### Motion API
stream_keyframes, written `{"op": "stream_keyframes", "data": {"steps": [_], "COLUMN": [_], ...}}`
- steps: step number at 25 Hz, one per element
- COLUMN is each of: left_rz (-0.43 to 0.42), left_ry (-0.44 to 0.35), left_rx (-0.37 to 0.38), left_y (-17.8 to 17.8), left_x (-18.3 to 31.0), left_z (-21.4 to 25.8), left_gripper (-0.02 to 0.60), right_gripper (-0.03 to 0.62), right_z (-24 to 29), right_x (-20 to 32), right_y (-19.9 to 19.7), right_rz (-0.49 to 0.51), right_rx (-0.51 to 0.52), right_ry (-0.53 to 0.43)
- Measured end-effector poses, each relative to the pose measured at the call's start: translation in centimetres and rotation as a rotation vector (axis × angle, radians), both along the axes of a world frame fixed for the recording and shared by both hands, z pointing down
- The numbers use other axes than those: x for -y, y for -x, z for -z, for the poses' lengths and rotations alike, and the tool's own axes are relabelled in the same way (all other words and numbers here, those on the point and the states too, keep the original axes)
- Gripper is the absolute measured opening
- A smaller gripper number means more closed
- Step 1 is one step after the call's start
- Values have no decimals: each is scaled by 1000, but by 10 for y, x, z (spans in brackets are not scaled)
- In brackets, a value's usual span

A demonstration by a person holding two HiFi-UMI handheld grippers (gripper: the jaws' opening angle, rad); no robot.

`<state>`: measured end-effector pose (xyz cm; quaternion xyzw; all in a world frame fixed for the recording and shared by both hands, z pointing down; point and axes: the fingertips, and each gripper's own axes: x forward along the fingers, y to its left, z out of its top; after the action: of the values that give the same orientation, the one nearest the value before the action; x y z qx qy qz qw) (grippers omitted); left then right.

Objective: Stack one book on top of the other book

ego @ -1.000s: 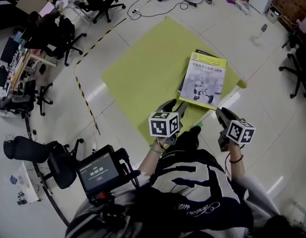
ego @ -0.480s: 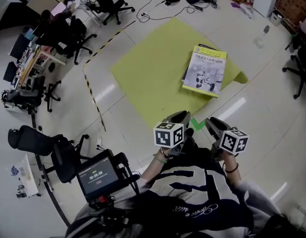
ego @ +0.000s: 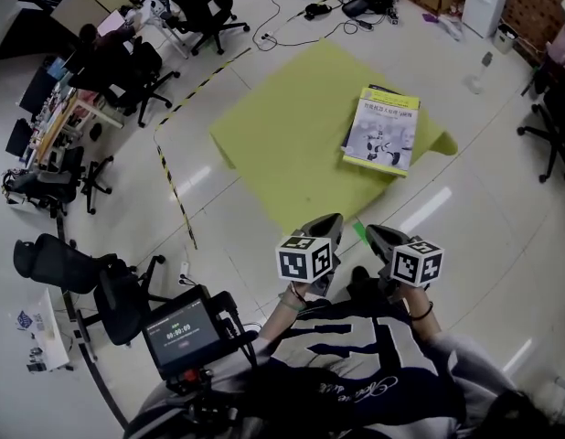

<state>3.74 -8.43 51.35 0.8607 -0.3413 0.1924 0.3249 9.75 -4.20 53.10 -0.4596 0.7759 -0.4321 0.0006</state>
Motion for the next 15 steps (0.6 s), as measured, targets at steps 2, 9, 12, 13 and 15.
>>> {"op": "stream_keyframes", "data": {"steps": [2, 9, 12, 13, 15], "left_rz": [-6, -21, -52, -66, -99], "left_ry": [-7, 9, 5, 2, 1], "left_rx": [1, -42, -43, -47, -60], "left_y": [18, 112, 150, 162, 182], "left_x": [-8, -46, -64, -71, -85], "left_z": [3, 7, 6, 7, 9], "left_gripper": [5, 5, 5, 5, 5], "right_gripper": [-3, -3, -3, -3, -3], "right_z": [4, 14, 15, 16, 18], "right_x": [-4, -27, -45, -53, -70], "right_y": [13, 92, 132, 145, 171], "right_rz": [-3, -71, -111, -126, -155], "right_rx": [-2, 5, 34, 45, 66], "right_ry": [-8, -42, -48, -51, -53]}}
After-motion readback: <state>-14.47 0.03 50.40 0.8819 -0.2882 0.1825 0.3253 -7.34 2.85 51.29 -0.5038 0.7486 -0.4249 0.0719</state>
